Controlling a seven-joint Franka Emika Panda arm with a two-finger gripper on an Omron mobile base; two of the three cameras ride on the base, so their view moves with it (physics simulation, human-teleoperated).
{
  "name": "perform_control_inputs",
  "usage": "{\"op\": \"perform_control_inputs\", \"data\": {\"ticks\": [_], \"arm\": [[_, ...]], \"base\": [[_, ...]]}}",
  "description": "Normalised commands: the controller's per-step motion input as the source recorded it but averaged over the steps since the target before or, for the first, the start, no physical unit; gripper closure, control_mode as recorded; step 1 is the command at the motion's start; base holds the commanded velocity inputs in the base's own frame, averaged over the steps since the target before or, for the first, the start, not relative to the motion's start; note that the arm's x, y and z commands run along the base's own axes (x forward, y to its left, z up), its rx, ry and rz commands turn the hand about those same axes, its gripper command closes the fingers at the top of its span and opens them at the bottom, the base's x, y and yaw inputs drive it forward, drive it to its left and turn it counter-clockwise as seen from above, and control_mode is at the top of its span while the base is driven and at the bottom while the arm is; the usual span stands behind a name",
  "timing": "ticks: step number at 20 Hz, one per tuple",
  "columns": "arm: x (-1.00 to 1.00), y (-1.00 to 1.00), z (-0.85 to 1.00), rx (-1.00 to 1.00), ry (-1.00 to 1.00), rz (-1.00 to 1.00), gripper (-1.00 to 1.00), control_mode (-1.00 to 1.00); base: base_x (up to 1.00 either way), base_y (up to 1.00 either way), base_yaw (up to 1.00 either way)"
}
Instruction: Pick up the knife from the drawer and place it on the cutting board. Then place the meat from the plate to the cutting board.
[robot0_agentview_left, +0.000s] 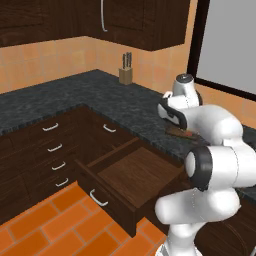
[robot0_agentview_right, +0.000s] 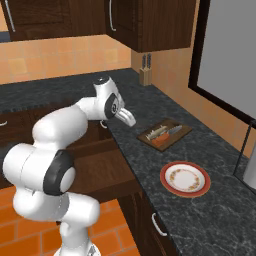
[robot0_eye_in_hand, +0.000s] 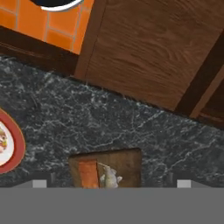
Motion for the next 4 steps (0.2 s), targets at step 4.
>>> {"op": "perform_control_inputs", "data": {"ticks": [4], "arm": [[-0.77,0.48,-0.03,-0.01,0.0,0.18,-1.0,-1.0]], "base": [[0.0,0.0,0.0]]}}
